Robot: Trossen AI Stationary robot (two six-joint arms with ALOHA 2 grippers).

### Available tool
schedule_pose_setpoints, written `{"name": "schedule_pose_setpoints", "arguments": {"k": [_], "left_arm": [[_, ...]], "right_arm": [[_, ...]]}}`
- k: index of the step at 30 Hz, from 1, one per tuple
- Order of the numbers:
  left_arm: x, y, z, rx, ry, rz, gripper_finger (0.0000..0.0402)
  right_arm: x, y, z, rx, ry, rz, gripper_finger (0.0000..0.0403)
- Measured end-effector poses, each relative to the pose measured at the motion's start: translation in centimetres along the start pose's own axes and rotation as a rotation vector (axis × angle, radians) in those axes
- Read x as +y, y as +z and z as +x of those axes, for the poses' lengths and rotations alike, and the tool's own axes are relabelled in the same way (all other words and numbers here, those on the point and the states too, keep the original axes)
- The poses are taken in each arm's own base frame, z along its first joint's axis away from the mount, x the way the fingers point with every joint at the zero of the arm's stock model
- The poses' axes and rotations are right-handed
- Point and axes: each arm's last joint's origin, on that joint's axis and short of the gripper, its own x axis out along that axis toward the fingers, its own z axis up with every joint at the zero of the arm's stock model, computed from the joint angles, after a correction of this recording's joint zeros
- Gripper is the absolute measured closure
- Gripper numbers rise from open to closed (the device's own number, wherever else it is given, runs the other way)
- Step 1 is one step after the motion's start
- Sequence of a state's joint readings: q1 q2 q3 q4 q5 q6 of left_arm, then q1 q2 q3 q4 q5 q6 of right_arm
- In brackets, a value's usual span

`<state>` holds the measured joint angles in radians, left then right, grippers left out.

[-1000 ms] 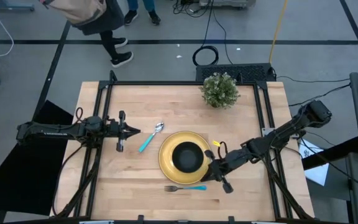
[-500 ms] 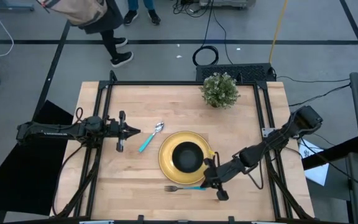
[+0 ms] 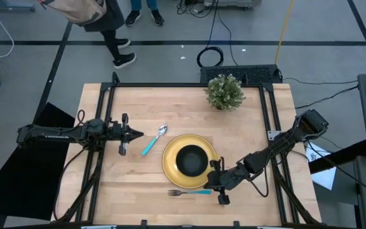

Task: Set table place
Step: Put the blue fork to the right of the black bowl on the yellow plate

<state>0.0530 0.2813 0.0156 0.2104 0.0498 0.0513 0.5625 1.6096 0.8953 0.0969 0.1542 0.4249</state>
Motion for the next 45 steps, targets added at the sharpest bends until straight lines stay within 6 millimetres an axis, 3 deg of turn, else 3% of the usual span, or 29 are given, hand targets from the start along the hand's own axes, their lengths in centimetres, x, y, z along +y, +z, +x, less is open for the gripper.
{"name": "schedule_pose_setpoints", "arguments": {"k": [15,22,27,33,45], "left_arm": [[0.0,0.0,0.0,-0.004,0.0,0.056,0.0378],[0.0,0.3,0.0,-0.035,0.003,0.053,0.0378],[0.0,0.7,0.0,-0.075,0.006,0.051,0.0378],[0.1,1.1,-0.1,-0.116,0.008,0.039,0.0378],[0.0,1.0,0.0,-0.097,0.004,0.02,0.0378]], "right_arm": [[0.4,0.8,0.0,-0.093,0.034,-0.066,0.0399],[0.5,0.8,0.0,-0.136,0.042,0.052,0.0399],[2.7,1.7,-0.7,-0.289,0.142,0.068,0.0401],[5.5,2.6,-1.7,-0.351,-0.047,0.012,0.0402],[8.2,6.0,2.4,-0.116,-0.218,0.126,0.0403]]}}
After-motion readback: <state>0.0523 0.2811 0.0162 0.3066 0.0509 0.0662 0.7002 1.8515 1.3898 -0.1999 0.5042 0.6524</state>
